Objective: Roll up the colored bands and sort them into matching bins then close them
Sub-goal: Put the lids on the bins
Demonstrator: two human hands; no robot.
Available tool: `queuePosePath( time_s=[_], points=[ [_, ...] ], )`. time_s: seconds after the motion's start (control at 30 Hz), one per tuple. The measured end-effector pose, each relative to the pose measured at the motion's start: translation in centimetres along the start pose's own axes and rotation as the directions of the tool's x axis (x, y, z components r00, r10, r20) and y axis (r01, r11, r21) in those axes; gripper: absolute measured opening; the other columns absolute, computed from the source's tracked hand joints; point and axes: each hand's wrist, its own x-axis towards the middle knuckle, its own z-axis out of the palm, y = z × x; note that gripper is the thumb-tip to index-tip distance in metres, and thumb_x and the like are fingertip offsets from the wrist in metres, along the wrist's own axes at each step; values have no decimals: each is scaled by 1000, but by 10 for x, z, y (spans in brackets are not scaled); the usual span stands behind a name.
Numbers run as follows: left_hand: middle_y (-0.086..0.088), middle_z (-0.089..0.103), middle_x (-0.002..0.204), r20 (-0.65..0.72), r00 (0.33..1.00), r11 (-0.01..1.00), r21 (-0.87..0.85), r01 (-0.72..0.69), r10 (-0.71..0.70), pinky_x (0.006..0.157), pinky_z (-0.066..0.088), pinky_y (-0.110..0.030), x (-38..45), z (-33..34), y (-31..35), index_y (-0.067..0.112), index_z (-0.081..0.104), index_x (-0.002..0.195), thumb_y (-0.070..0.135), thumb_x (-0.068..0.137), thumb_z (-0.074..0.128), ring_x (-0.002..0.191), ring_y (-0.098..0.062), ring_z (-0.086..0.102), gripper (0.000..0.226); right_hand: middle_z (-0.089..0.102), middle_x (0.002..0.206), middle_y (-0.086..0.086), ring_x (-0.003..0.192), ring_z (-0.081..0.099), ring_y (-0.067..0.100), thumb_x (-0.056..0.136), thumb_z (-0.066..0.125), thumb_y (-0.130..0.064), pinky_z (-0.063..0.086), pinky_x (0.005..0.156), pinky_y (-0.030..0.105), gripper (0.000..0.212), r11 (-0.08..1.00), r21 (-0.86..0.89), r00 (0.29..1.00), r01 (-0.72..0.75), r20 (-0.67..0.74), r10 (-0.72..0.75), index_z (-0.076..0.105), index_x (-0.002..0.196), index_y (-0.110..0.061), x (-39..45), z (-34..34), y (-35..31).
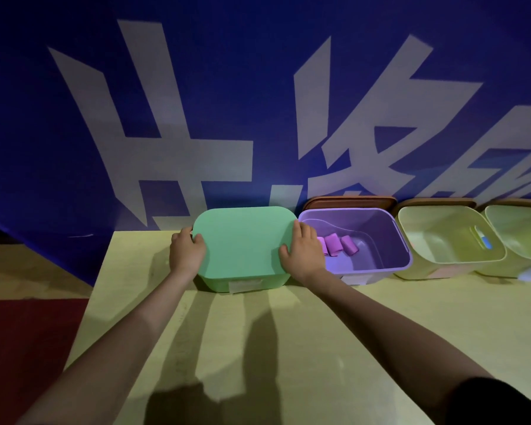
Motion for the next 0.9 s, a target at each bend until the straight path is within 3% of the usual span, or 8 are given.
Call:
queuePosePath(
  time_s=[0.13,0.23,0.5,0.9],
  points=[
    [-13,50,129,11,999,998,-23,-51,52,87,44,-40,13,1,5,12,48,135,23,100,36,112,-31,53,39,15,158,12,146,12,29,98,36,-43,22,117,43,68,999,-48,999,3,33,-1,15,150,-6,15,-2,-8],
    [-15,51,129,23,997,997,-8,-76,76,92,42,-41,22,6,8,9,49,133,22,101,31,114,-32,51,39,3,161,9,149,1,25,101,27,-45,13,120,41,68,995,-85,996,44,74,-38,6,152,-6,24,-2,-12],
    [-17,58,105,-41,999,998,-50,-25,23,75,42,-37,34,16,5,2,55,101,24,103,27,94,-32,56,36,2,160,14,148,0,27,101,20,-42,-2,120,36,67,976,-206,997,64,65,-52,3,152,-2,26,11,-19],
    [-16,59,101,-121,991,998,34,-61,65,68,42,-32,26,17,6,2,55,102,21,102,32,84,-25,55,30,4,160,14,148,1,27,100,22,-44,2,121,38,69,972,-221,994,78,90,-59,5,152,-3,28,16,-16]
  ],
)
